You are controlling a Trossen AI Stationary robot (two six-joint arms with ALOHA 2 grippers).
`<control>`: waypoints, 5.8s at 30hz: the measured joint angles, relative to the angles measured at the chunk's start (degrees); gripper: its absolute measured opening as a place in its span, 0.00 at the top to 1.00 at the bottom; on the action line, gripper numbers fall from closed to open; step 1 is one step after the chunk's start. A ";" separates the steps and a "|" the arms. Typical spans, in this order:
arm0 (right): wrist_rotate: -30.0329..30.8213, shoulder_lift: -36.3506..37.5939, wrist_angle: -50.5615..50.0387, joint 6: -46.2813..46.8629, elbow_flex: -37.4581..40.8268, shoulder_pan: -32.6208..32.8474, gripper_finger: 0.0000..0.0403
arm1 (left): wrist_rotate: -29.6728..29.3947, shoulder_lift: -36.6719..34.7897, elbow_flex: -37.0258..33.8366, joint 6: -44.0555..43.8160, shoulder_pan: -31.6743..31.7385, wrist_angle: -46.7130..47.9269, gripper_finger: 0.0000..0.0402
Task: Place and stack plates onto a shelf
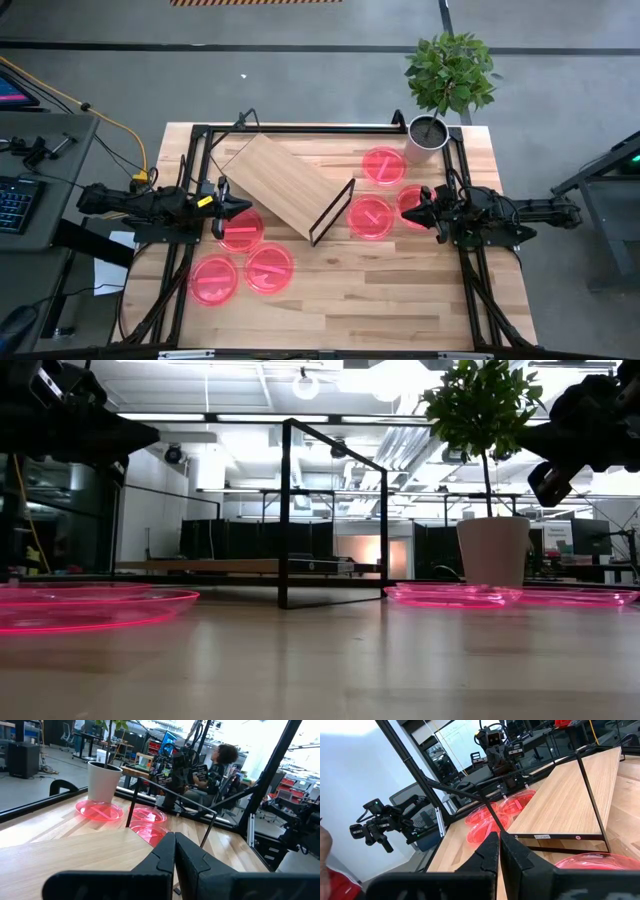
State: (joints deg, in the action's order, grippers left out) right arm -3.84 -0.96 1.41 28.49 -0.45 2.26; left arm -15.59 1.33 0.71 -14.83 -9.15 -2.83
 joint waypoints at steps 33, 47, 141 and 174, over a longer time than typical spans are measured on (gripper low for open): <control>11.83 -19.18 -9.23 41.22 -15.15 9.37 0.95 | -0.02 0.01 0.00 0.00 0.00 0.02 1.00; 23.78 -55.08 -22.80 88.57 -17.37 15.97 0.60 | -0.01 0.01 0.00 0.00 0.01 0.00 1.00; -3.95 -131.56 -20.43 17.59 -114.34 -27.53 1.00 | 0.00 -0.01 0.00 0.00 0.02 0.00 1.00; -0.62 -137.10 -16.89 24.00 -117.17 -24.60 0.70 | 0.00 0.01 0.00 0.00 0.02 0.00 1.00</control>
State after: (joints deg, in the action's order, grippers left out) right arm -4.46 -138.06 -15.48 52.49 -117.62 -22.34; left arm -15.59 1.34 0.71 -14.83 -9.13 -2.83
